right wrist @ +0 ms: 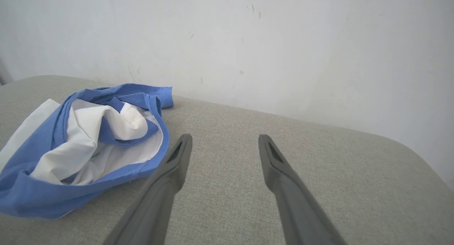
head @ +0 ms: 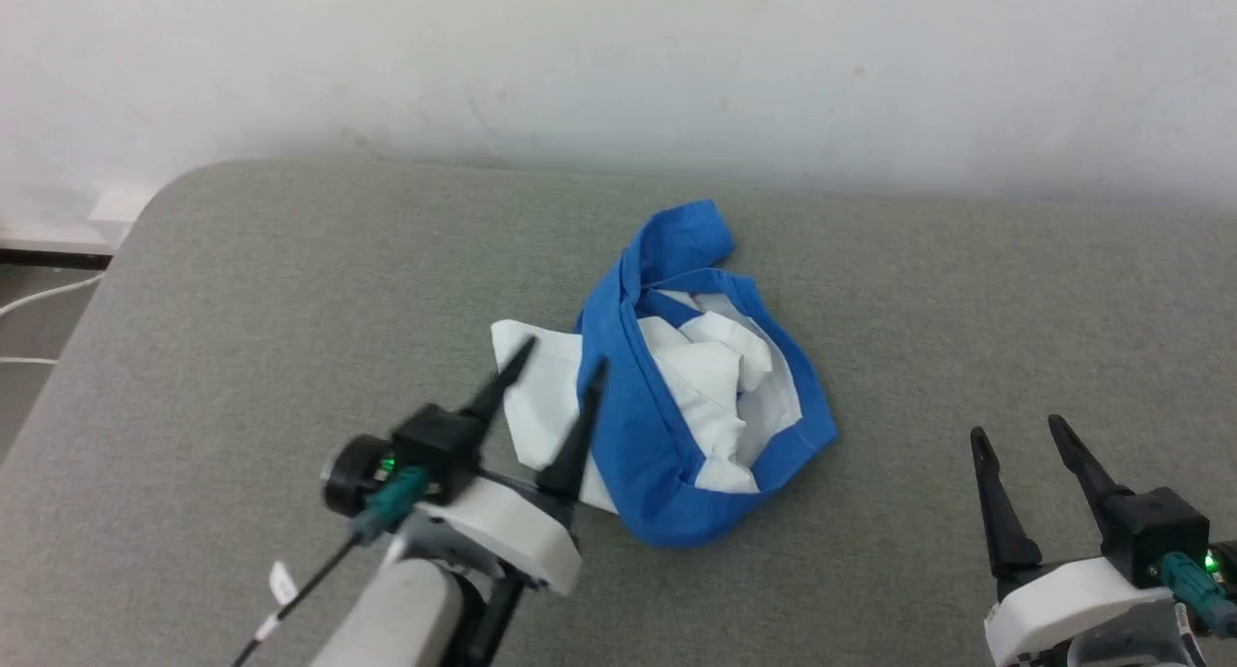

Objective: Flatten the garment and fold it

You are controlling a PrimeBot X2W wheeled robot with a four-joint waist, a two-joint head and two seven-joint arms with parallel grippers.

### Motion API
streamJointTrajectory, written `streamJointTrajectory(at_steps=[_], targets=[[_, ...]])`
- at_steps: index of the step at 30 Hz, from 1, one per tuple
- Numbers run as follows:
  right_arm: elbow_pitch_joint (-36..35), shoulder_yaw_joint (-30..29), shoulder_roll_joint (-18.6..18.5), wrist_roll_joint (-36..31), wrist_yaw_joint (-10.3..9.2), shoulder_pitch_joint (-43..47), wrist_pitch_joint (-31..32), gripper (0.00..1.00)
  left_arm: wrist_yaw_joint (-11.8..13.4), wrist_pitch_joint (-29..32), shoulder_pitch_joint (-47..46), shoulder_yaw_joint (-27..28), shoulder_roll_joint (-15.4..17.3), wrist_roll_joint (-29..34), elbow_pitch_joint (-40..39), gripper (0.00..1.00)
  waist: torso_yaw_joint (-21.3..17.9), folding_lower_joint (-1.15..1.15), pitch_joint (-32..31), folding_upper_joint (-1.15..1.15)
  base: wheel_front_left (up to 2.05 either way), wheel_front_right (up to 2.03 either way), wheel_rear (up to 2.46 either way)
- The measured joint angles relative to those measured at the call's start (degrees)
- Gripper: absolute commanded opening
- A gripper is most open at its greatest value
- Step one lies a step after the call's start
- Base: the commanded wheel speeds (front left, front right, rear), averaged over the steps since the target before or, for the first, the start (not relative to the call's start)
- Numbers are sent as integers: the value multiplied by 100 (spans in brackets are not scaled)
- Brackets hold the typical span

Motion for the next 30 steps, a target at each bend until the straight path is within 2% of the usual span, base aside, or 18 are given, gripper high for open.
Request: streamJointTrajectory(at_steps=[7,11,15,19,23,26,30], targets=[[21,189,-222,194,0,13,303,100,642,-615,221,848,182,57,-369,100,329,0,-96,0,0,0,0],[79,452,-520,448,0,-119,705,100,860,-653,599,1198,88,331,-548,100,482,0,-45,0,0,0,0],[204,890,-1060,918,0,-605,1393,100,816,-658,874,1273,-156,700,-708,100,641,1,86,0,0,0,0],[552,1482,-1617,1561,0,-1293,2339,100,621,-658,996,1313,-387,860,-666,100,831,1,245,0,0,0,0],[1095,2033,-2015,2045,0,-2036,3172,100,424,-657,992,1377,-568,965,-610,100,1062,1,396,0,0,0,0],[1603,2331,-2206,2228,0,-2544,3532,100,323,-657,971,1389,-665,1037,-554,100,1246,2,502,0,0,0,0],[2268,2649,-2301,2404,0,-3052,3676,100,226,-658,893,1386,-757,1056,-487,100,1489,2,633,0,0,0,0]])
